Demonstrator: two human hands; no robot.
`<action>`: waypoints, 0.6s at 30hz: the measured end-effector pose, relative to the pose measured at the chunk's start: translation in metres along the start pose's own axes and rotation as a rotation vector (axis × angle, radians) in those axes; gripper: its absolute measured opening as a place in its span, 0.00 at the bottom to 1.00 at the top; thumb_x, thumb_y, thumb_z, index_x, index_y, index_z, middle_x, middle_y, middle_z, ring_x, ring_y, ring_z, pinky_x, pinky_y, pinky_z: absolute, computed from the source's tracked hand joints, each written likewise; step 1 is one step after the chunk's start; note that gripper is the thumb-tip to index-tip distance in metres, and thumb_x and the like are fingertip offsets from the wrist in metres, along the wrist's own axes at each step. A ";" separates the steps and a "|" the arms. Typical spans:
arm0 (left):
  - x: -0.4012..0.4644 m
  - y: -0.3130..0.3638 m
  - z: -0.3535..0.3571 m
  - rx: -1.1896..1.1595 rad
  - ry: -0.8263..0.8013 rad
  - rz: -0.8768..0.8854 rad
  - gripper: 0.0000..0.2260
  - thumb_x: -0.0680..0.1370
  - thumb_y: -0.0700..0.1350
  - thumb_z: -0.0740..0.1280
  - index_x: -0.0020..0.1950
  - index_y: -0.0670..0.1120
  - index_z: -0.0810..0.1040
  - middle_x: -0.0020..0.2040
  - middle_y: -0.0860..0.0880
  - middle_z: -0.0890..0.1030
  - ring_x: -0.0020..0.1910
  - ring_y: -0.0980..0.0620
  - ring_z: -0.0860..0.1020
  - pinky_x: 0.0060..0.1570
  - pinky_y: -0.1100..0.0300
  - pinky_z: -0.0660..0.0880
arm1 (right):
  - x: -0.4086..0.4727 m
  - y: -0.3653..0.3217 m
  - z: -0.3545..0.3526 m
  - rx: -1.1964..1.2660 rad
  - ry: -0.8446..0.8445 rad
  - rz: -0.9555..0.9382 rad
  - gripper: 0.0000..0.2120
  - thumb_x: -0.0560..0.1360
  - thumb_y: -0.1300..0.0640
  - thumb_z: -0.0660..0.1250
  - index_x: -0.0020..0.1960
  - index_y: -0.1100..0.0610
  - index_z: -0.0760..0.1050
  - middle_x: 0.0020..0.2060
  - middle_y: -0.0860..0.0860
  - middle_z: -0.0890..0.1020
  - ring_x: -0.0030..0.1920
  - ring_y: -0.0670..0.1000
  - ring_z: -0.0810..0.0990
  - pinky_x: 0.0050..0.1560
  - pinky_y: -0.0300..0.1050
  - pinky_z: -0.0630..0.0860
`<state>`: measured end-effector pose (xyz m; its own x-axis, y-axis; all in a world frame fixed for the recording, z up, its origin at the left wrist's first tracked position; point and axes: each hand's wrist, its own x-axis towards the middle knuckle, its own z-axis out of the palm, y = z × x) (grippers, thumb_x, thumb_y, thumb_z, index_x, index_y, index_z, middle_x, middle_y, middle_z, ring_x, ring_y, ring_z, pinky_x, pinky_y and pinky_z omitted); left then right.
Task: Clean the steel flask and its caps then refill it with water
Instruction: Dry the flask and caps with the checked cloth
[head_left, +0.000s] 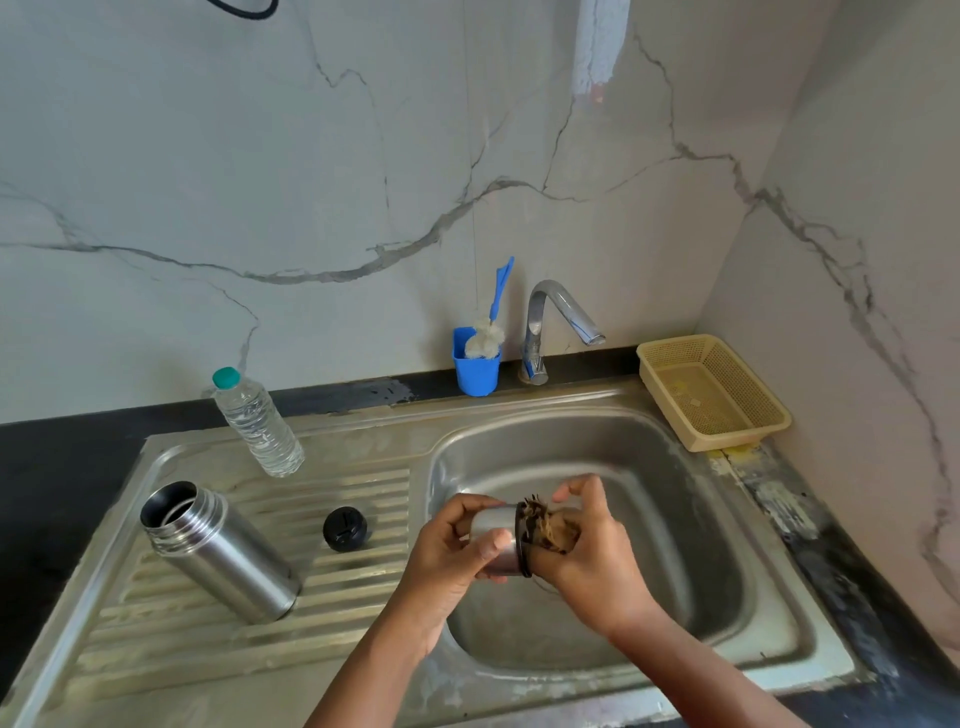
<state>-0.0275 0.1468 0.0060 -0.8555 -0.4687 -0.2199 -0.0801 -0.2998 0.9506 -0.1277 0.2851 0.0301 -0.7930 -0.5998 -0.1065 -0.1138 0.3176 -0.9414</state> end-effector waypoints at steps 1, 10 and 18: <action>0.000 -0.001 -0.002 -0.019 -0.018 0.026 0.26 0.62 0.50 0.81 0.57 0.44 0.80 0.52 0.41 0.84 0.49 0.43 0.83 0.47 0.47 0.81 | 0.002 0.000 0.000 0.240 -0.033 0.191 0.19 0.70 0.63 0.75 0.52 0.54 0.67 0.33 0.51 0.82 0.26 0.46 0.77 0.27 0.41 0.72; 0.001 0.005 -0.001 0.097 0.008 0.014 0.24 0.62 0.59 0.79 0.54 0.48 0.83 0.50 0.35 0.81 0.43 0.44 0.81 0.39 0.53 0.79 | 0.006 0.005 -0.006 -0.416 -0.023 -0.237 0.24 0.63 0.45 0.74 0.52 0.46 0.65 0.35 0.46 0.81 0.32 0.48 0.79 0.32 0.45 0.75; 0.006 0.013 -0.019 -0.097 -0.296 -0.142 0.43 0.62 0.59 0.81 0.72 0.47 0.71 0.51 0.38 0.74 0.41 0.50 0.79 0.40 0.58 0.79 | 0.005 -0.003 -0.011 0.210 -0.021 0.037 0.21 0.68 0.67 0.76 0.51 0.55 0.68 0.32 0.52 0.82 0.29 0.50 0.78 0.30 0.46 0.74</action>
<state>-0.0239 0.1249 0.0127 -0.9518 -0.1593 -0.2622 -0.1724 -0.4289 0.8867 -0.1378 0.2887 0.0358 -0.7814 -0.6064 -0.1472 0.0444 0.1812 -0.9824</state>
